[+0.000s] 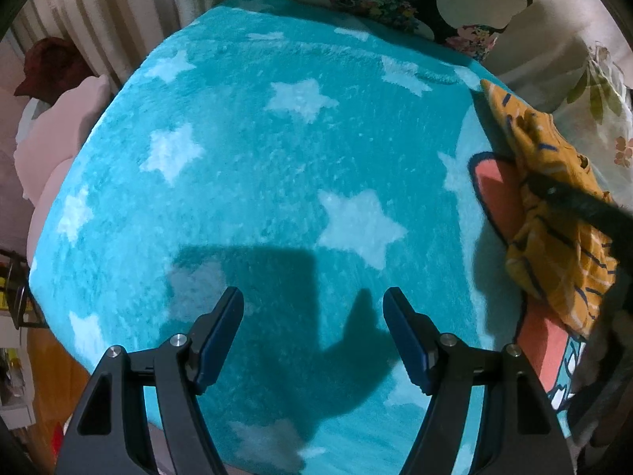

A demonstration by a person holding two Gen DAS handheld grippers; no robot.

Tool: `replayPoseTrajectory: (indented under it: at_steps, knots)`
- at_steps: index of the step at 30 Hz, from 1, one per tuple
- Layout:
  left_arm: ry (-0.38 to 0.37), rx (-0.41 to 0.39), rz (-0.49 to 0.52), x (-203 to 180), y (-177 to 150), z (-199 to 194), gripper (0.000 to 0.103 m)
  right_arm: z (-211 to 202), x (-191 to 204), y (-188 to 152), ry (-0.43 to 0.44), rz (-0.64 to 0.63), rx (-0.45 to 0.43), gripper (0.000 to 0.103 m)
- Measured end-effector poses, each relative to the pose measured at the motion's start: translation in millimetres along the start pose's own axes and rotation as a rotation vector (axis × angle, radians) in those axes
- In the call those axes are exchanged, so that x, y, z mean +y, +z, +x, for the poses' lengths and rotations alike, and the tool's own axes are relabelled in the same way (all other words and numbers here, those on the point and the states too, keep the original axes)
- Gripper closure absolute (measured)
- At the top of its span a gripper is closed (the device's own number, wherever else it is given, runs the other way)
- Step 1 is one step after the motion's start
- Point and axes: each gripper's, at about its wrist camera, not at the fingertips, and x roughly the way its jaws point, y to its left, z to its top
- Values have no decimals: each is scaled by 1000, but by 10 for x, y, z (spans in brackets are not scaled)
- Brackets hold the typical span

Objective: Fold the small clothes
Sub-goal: 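Grasp the edge of the folded yellow striped sweater with the right gripper, then lift the sweater edge with the right gripper and fold it over the rest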

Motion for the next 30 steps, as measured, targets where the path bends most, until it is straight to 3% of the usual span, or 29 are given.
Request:
replayPoseTrajectory:
  at_steps: [7, 13, 18, 24, 26, 29, 30]
  knots:
    - [39, -48, -35, -303, -67, -240, 31, -470, -836, 105, 253, 215, -83, 84]
    - [26, -78, 5, -889, -226, -432, 31, -768, -2181, -41, 302, 415, -167, 85]
    - [22, -79, 42, -1375, -379, -476, 31, -592, -3253, -551, 299, 595, -127, 85]
    - [1, -66, 88, -1857, -524, -467, 31, -370, -3864, -989, 407, 675, -73, 83]
    - [-3, -69, 97, -1982, -556, -470, 31, -462, -3983, -1014, 396, 673, -89, 82]
    - [-7, -77, 106, -2126, -582, -471, 31, -699, -4089, -1000, 362, 625, -124, 67]
    - [-8, -79, 108, -2176, -593, -474, 31, -833, -4111, -1021, 363, 595, -148, 56]
